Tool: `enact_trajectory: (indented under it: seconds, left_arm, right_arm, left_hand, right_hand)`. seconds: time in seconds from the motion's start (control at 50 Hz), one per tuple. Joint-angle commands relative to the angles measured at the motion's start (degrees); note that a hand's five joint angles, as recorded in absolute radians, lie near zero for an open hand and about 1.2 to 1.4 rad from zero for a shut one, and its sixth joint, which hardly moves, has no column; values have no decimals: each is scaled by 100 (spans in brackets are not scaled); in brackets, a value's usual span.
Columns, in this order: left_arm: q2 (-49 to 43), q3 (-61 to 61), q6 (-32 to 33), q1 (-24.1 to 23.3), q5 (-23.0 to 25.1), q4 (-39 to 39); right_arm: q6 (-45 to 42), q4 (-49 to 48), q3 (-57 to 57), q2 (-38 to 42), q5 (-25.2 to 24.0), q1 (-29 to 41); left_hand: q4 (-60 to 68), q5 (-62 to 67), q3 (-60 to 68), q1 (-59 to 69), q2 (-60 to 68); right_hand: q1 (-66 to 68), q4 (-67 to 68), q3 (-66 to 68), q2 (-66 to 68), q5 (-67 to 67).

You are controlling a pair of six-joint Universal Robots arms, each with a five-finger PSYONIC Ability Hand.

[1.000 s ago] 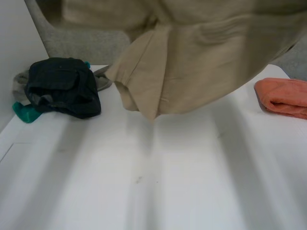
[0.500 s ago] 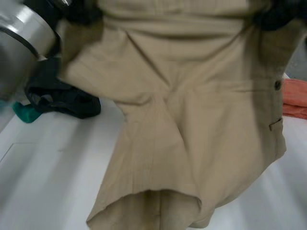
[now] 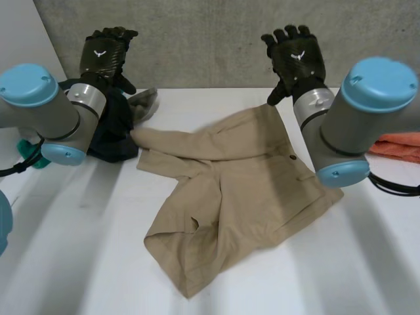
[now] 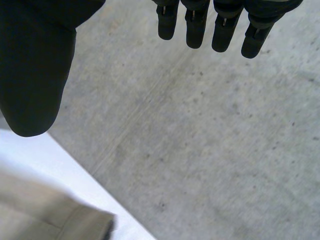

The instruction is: Fold the laundry.

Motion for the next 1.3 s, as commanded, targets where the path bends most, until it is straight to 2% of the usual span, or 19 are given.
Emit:
enact_trajectory:
  seconds: [0.02, 0.08, 0.14, 0.16, 0.2, 0.3, 0.4, 0.56, 0.66, 0.74, 0.9, 0.96, 1.06, 1.18, 1.3]
  left_arm:
    - [1162, -1035, 33, -62, -350, -333]
    - [1944, -1966, 24, -89, -332, -596]
    - [2648, -2924, 24, -343, -288, -913]
    - [2963, -3484, 33, -570, -253, -1044]
    - [3167, -3927, 42, -764, -209, -1124]
    - [3528, -5332, 375, -1345, 1, -1011]
    - [3423, -5976, 946, -1521, 46, -572]
    - [2739, -6012, 1545, -1583, 37, -79]
    - [2500, -5933, 1563, -1557, 19, -61]
    - [2465, -5906, 1571, -1504, 19, 0]
    - [2228, -5757, 1580, -1319, 2, 53]
    - [2096, -5678, 1580, -1223, 11, 62]
    - [1841, -5432, 1641, -1100, -25, 1]
    - [1885, -5528, 1791, -924, -7, 0]
    - [2052, -5493, 2221, -845, -95, 62]
  right_arm:
    - [-31, 849, 476, -1032, -137, -87]
    - [-205, 1559, 774, -1357, -373, -323]
    - [-583, 2367, 1195, -1542, -654, -605]
    - [-671, 2520, 1346, -1560, -725, -676]
    - [-934, 2818, 1801, -1656, -848, -825]
    - [-1357, 2724, 2752, -1903, -1007, -1010]
    - [-1674, 2320, 3465, -1921, -1122, -1195]
    - [-1657, 1643, 4107, -1903, -1139, -1195]
    - [-1657, 1502, 4265, -1894, -1139, -1186]
    - [-1657, 1423, 4309, -1886, -1130, -1186]
    - [-1657, 1387, 4300, -1877, -1130, -1195]
    - [-1657, 1370, 4309, -1859, -1130, -1195]
    - [-1657, 1361, 4327, -1859, -1130, -1195]
    - [-1657, 1361, 4327, -1859, -1130, -1239]
    - [-1657, 1361, 4327, -1859, -1122, -1265]
  left_hand:
    - [-33, -46, -94, 52, -76]
    - [68, 55, 6, 153, 25]
    - [219, 207, 158, 305, 176]
    - [253, 240, 191, 338, 210]
    - [370, 357, 309, 455, 327]
    - [1227, 1215, 1166, 1312, 1184]
    - [1648, 1635, 1586, 1733, 1605]
    - [2053, 2040, 1991, 2138, 2010]
    - [2137, 2124, 2075, 2222, 2094]
    - [2826, 2814, 2765, 2911, 2783]
    - [2994, 2982, 2933, 3079, 2951]
    - [4019, 4006, 3957, 4104, 3975]
    - [4056, 4043, 3994, 4141, 4013]
    - [3836, 3823, 3775, 3921, 3793]
    - [4256, 4243, 4195, 4341, 4213]
  right_hand:
    - [-289, -210, -205, -203, -278]
    - [-289, -210, -205, -203, -278]
    - [-289, -210, -205, -203, -278]
    - [-289, -210, -205, -203, -278]
    - [-289, -210, -205, -203, -278]
    - [-289, -210, -205, -203, -278]
    - [-289, -210, -205, -203, -278]
    - [-289, -210, -205, -203, -278]
    - [-289, -210, -205, -203, -278]
    - [-289, -210, -205, -203, -278]
    - [-289, -210, -205, -203, -278]
    - [-289, -210, -205, -203, -278]
    - [-289, -210, -205, -203, -278]
    - [-289, -210, -205, -203, -278]
    - [-289, -210, -205, -203, -278]
